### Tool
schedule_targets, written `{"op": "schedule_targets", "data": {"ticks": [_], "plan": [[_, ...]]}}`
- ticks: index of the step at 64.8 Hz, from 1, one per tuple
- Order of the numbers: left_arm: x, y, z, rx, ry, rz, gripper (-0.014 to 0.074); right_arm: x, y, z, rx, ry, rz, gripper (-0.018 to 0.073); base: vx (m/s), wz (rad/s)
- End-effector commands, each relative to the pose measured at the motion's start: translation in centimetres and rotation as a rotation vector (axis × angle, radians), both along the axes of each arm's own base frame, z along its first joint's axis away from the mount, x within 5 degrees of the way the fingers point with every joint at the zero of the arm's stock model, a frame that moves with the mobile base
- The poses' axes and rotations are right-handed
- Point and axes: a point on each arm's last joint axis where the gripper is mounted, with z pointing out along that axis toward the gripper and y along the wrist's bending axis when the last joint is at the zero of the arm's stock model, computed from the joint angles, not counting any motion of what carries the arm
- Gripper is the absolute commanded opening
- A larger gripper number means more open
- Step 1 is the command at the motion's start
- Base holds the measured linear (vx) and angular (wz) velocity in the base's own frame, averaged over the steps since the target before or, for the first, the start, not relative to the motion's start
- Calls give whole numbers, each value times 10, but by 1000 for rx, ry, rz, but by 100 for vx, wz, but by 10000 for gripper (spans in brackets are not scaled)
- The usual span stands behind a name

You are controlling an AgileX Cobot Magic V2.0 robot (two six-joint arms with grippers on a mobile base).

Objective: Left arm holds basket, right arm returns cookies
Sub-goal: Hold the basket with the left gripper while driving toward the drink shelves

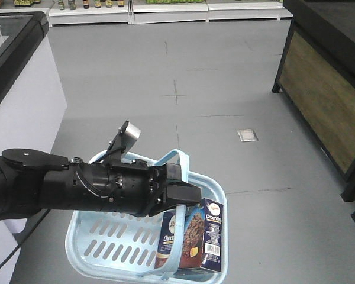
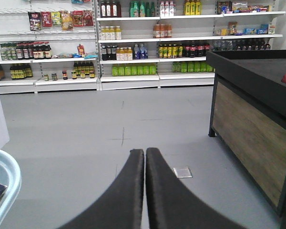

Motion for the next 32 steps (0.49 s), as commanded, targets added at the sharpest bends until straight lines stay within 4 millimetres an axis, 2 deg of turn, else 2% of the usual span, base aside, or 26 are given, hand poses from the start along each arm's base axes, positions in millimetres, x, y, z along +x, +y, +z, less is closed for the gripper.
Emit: {"op": "schedule_targets", "data": {"ticks": [1, 32], "plan": [[-5, -3, 30, -106, -50, -19, -7, -1, 1, 6, -4, -82, 9, -8, 31, -7], [-5, -3, 30, -106, -50, -19, -7, -1, 1, 6, -4, -82, 9, -8, 33, 4]]}}
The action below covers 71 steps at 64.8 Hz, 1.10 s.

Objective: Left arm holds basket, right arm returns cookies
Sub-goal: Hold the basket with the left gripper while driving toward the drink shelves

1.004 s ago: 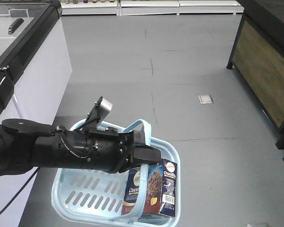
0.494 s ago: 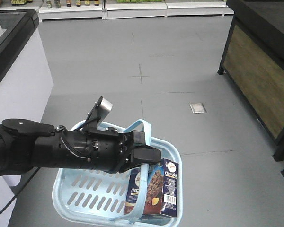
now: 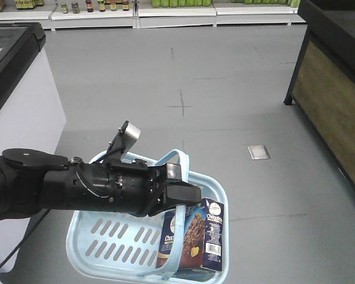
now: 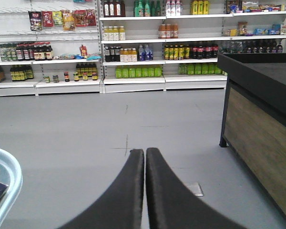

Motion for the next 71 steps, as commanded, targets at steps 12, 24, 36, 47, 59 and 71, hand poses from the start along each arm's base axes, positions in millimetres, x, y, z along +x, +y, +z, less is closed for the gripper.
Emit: {"op": "schedule_targets", "data": {"ticks": [12, 24, 36, 47, 59, 71], "plan": [[-5, -3, 30, -106, -50, -19, -7, -1, 1, 6, -4, -82, 9, -8, 33, 13], [-5, -3, 30, -106, -50, -19, -7, -1, 1, 6, -4, -82, 9, -8, 33, 11], [-5, -3, 30, -106, -50, -19, -7, -1, 1, 6, -4, -82, 9, -8, 33, 6], [-5, -3, 30, -106, -50, -19, -7, -1, 1, 6, -4, -82, 9, -8, 34, -2], [-5, -3, 30, -106, -50, -19, -7, -1, 1, 6, -4, -82, 9, -8, 35, -4], [-5, -3, 30, -106, -50, -19, -7, -1, 1, 6, -4, -82, 9, -8, 36, -5]]}}
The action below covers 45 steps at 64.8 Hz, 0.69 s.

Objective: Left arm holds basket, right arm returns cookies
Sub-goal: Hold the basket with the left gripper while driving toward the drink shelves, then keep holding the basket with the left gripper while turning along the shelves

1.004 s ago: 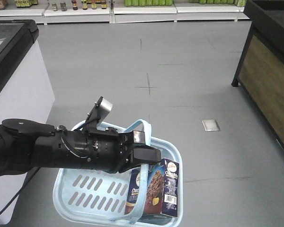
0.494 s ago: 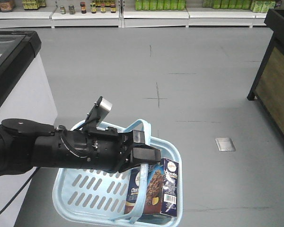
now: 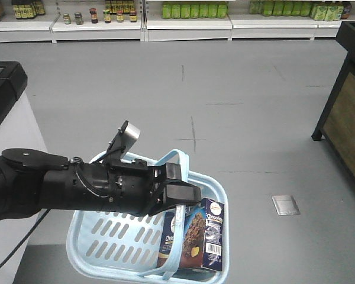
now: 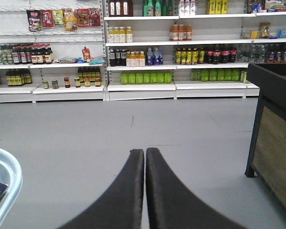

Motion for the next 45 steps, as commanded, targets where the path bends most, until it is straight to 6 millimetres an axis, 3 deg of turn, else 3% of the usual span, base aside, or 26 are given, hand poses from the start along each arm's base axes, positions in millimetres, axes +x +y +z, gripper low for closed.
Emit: {"op": "schedule_targets", "data": {"ticks": [1, 45], "plan": [[-5, -3, 30, -106, -50, -19, -7, -1, 1, 6, -4, -82, 9, -8, 36, -5], [-5, -3, 30, -106, -50, -19, -7, -1, 1, 6, -4, -82, 9, -8, 34, 2]]}}
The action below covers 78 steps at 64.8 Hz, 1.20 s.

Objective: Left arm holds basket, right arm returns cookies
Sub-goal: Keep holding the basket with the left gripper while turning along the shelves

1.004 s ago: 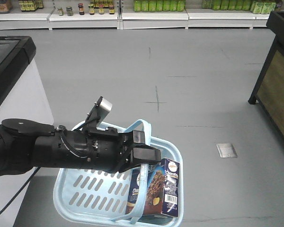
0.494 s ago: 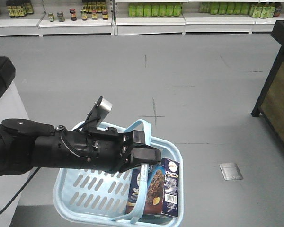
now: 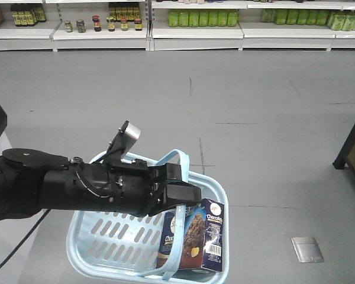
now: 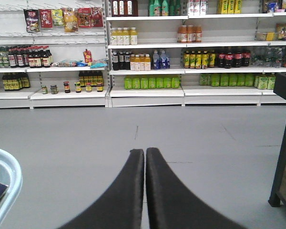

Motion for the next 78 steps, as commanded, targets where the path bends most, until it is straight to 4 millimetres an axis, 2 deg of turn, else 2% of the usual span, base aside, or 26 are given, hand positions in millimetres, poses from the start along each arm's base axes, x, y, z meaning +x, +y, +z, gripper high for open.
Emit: {"op": "schedule_targets", "data": {"ticks": [1, 78], "plan": [[-5, -3, 30, -106, -50, -19, -7, -1, 1, 6, -4, -82, 9, -8, 34, 7], [-5, -3, 30, -106, -50, -19, -6, -1, 1, 6, -4, -82, 9, -8, 36, 3]]}}
